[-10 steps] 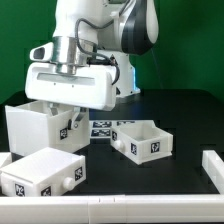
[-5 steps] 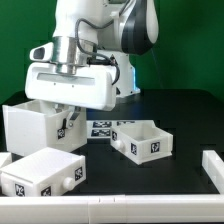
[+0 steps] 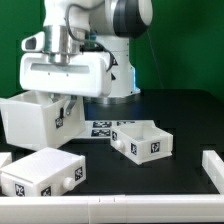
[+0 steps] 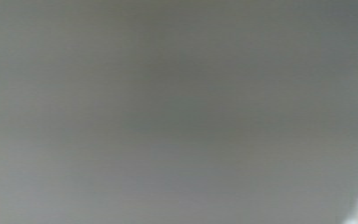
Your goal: Assemble drawer
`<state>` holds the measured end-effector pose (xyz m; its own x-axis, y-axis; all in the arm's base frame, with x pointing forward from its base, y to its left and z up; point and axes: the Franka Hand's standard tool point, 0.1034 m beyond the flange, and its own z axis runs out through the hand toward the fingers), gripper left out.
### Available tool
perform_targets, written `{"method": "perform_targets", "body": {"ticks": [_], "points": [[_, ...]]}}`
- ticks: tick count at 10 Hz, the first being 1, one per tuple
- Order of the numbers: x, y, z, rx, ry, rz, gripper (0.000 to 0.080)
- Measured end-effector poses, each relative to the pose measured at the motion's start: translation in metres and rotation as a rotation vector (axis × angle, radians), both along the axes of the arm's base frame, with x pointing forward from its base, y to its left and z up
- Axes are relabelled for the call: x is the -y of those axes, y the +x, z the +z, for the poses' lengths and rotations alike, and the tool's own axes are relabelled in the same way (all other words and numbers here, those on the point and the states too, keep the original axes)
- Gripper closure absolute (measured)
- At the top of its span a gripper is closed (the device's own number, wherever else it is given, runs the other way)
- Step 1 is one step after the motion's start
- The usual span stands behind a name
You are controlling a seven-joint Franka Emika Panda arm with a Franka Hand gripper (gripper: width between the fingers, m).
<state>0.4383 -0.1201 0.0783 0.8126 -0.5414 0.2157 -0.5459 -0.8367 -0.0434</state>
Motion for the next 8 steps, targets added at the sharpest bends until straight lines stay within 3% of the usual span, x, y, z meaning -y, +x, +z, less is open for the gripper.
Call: {"method": "perform_targets", "body": {"ticks": [1, 2, 3, 6, 8], "points": [[-0.005, -0.001, 0.015, -0.053, 0.081, -0.016, 0.0737], [-0.007, 0.002, 0.028, -0.038, 0.111, -0.075, 0.0735], [-0.011, 0.002, 0.028, -0.034, 0.134, -0.178, 0.0735], [-0.013, 0.0, 0.025, -0.061, 0.148, -0.169, 0.0735], [-0.022, -0.004, 0.034, -0.195, 0.262, -0.149, 0.0735]]}}
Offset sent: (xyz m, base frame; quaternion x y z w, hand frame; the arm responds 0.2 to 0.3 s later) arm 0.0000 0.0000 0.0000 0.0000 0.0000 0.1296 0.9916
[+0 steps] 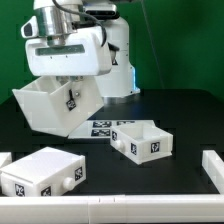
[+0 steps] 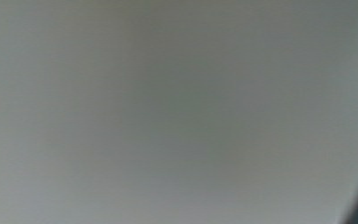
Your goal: Assemble drawer
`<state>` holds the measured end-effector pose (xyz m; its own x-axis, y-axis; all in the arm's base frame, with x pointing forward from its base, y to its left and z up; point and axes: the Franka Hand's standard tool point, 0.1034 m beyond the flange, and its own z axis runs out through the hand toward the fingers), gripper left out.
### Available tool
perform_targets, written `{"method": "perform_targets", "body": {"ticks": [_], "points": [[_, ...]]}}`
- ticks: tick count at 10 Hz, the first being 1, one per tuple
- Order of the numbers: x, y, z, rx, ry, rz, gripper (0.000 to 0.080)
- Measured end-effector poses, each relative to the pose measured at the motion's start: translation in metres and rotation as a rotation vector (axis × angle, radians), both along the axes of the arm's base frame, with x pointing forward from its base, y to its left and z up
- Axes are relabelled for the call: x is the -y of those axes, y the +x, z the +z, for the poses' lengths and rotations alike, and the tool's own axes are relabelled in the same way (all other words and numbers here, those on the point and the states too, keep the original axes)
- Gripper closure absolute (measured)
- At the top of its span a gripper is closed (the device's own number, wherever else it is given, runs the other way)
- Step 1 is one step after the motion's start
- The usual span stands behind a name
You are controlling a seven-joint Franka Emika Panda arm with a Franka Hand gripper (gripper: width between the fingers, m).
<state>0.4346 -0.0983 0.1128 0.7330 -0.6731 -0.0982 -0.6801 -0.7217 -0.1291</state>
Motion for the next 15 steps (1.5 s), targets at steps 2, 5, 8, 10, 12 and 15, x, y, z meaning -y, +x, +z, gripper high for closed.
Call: {"method": "perform_targets", "body": {"ticks": [2, 5, 8, 10, 12, 15], "points": [[-0.005, -0.009, 0.003, -0.192, 0.177, -0.015, 0.0735], [-0.001, -0.013, -0.001, -0.351, 0.299, 0.012, 0.0735], [0.017, -0.003, -0.008, -0.538, 0.509, 0.006, 0.0735], [0.031, 0.015, -0.025, -0.558, 0.55, -0.023, 0.0735], [0.029, 0.008, -0.043, -0.586, 0.571, -0.056, 0.0735], [0.026, 0.003, -0.058, -0.618, 0.573, -0.068, 0.0735]]}}
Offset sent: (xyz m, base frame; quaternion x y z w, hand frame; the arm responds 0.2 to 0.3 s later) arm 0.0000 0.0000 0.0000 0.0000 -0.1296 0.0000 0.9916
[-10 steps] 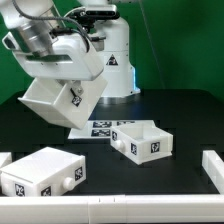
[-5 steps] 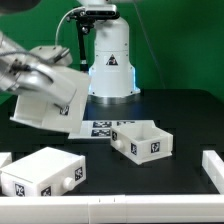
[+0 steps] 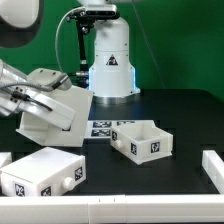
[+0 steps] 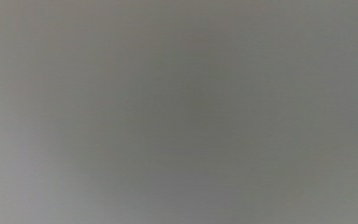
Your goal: Assemble drawer
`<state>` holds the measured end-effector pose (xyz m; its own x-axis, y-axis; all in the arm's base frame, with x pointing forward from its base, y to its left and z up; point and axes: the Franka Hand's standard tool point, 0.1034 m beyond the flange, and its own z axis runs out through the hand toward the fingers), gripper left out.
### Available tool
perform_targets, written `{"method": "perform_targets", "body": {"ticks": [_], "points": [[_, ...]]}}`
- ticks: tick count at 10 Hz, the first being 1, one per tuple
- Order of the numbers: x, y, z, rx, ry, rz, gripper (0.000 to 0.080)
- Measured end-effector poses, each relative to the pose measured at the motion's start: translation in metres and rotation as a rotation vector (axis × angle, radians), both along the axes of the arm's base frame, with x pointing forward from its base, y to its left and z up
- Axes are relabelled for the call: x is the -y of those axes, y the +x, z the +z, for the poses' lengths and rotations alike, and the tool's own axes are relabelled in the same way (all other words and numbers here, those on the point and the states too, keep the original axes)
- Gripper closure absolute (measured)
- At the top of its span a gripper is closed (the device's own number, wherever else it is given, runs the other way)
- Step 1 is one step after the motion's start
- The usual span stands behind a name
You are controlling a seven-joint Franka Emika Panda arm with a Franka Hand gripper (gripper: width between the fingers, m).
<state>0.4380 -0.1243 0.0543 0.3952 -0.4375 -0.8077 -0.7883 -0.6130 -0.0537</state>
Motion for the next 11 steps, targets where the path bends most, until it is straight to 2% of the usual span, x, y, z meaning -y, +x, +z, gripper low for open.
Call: {"method": "perform_targets", "body": {"ticks": [4, 5, 6, 7, 8, 9, 10, 11], "points": [[-0.001, 0.001, -0.003, -0.001, -0.009, 0.02, 0.0735], [-0.001, 0.001, -0.003, -0.001, -0.009, 0.02, 0.0541], [-0.001, 0.001, -0.003, -0.001, -0.009, 0.02, 0.0541], [-0.001, 0.001, -0.003, -0.001, -0.009, 0.02, 0.0341], [-0.001, 0.001, -0.003, -0.001, -0.009, 0.019, 0.0219], [0.003, 0.004, -0.005, 0.001, -0.012, 0.016, 0.0219], [0.009, 0.008, -0.01, 0.006, -0.02, 0.015, 0.0162], [0.014, 0.013, -0.014, 0.026, -0.043, 0.013, 0.0153]]}}
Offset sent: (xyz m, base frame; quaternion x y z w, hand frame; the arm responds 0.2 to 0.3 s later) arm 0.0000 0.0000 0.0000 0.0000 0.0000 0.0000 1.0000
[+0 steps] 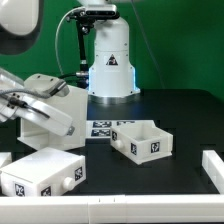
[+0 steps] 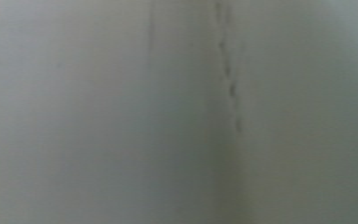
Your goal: Assemble drawer
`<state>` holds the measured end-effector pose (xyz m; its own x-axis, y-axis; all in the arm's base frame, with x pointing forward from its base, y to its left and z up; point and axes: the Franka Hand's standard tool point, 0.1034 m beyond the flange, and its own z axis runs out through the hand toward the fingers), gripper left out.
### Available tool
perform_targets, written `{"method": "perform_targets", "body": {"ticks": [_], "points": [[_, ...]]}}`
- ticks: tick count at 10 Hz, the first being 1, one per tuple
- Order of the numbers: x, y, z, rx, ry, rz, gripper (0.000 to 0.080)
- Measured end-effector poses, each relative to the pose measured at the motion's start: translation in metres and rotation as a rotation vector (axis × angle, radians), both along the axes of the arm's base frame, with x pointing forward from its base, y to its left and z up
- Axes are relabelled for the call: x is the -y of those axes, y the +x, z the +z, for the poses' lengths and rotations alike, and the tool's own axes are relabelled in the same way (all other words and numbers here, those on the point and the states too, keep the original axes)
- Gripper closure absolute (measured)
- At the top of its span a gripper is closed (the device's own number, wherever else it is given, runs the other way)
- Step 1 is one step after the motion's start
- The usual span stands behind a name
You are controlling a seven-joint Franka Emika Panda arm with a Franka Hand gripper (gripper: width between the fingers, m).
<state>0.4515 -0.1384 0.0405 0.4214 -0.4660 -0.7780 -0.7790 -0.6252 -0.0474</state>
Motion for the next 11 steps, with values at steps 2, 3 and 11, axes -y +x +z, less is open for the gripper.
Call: {"method": "perform_targets", "body": {"ticks": [2, 3, 11], "points": [[0.01, 0.014, -0.002, 0.065, -0.056, 0.0, 0.015], [0.013, 0.025, 0.006, 0.117, -0.093, 0.003, 0.015], [0.006, 0.045, 0.065, 0.544, -0.458, -0.032, 0.015]]}}
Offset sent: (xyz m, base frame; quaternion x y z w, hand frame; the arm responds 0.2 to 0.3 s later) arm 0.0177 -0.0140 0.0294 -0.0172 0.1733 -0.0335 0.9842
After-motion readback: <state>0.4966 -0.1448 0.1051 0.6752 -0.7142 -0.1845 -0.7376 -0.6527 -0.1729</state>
